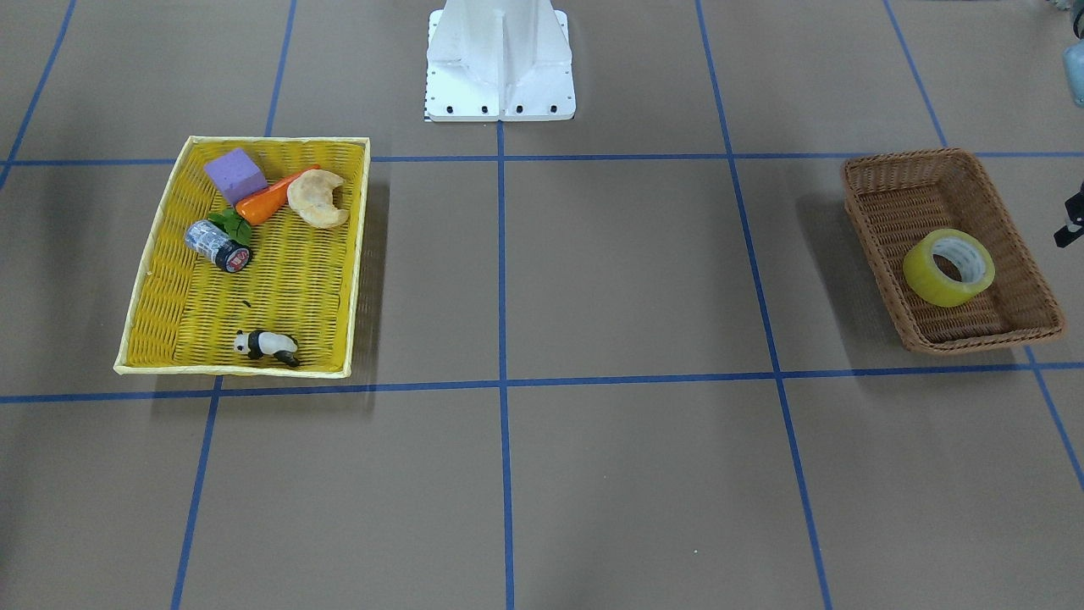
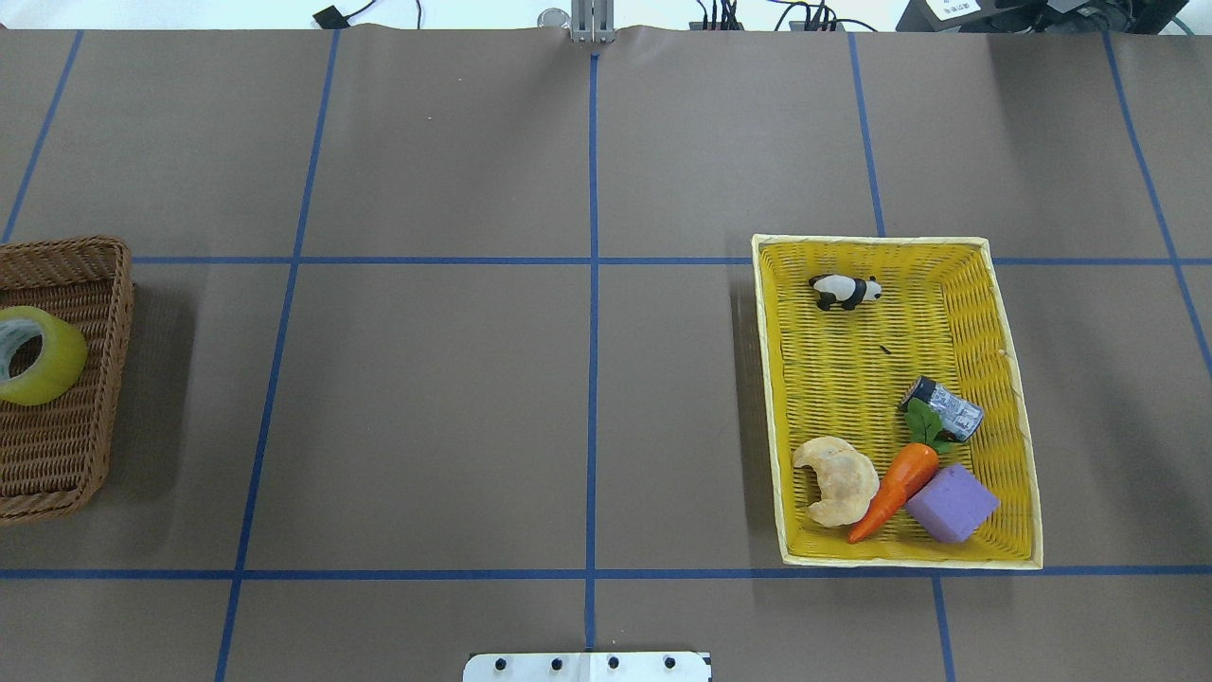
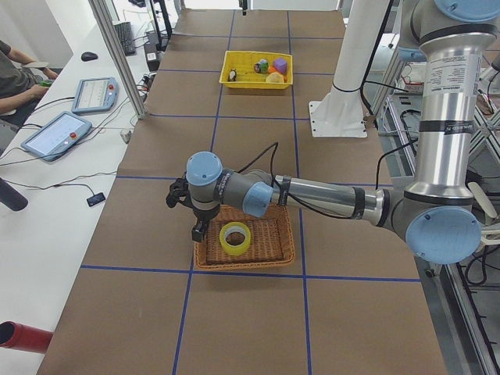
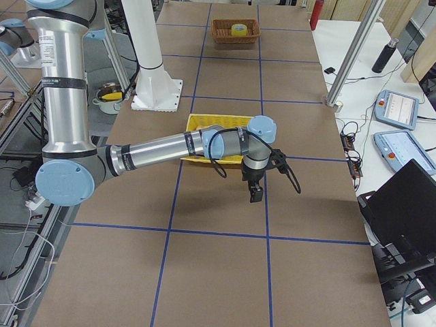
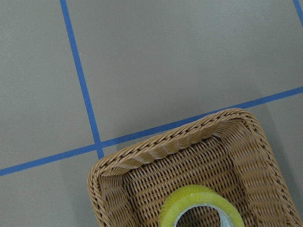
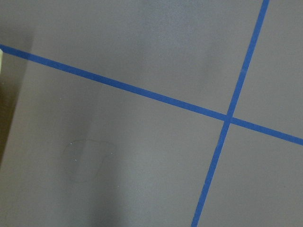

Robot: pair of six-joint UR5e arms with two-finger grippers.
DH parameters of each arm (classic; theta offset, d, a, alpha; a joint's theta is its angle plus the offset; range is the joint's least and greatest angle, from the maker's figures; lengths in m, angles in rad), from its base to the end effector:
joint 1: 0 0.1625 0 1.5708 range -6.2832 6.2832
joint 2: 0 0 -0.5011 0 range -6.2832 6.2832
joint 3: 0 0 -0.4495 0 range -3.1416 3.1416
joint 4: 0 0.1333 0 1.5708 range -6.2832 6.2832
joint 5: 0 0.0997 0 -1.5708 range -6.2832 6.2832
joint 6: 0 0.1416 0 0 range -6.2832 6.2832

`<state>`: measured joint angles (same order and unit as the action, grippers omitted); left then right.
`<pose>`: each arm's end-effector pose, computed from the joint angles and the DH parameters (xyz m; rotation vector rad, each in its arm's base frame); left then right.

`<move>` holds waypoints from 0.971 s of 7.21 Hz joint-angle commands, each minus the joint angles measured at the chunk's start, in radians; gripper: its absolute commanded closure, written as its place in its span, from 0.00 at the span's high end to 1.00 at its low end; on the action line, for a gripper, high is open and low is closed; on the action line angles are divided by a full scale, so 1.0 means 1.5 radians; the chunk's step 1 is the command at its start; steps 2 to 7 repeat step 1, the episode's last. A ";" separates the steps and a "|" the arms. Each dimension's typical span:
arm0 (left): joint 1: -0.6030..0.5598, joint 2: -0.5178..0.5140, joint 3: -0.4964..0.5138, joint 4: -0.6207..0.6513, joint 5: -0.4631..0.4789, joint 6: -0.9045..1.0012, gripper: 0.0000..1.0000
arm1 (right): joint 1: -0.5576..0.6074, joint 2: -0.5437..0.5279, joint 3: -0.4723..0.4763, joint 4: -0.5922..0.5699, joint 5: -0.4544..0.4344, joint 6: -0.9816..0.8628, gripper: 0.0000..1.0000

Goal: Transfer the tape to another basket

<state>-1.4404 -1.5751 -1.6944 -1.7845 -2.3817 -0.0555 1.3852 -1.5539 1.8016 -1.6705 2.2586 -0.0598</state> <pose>0.0443 -0.5737 0.6648 0.2470 0.8302 0.2086 -0.0605 -0.5574 0.6468 0.0990 -0.6965 -0.2861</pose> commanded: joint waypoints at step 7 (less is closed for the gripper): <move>0.001 0.001 0.005 -0.013 0.001 0.000 0.98 | 0.000 0.000 0.002 0.000 0.002 0.000 1.00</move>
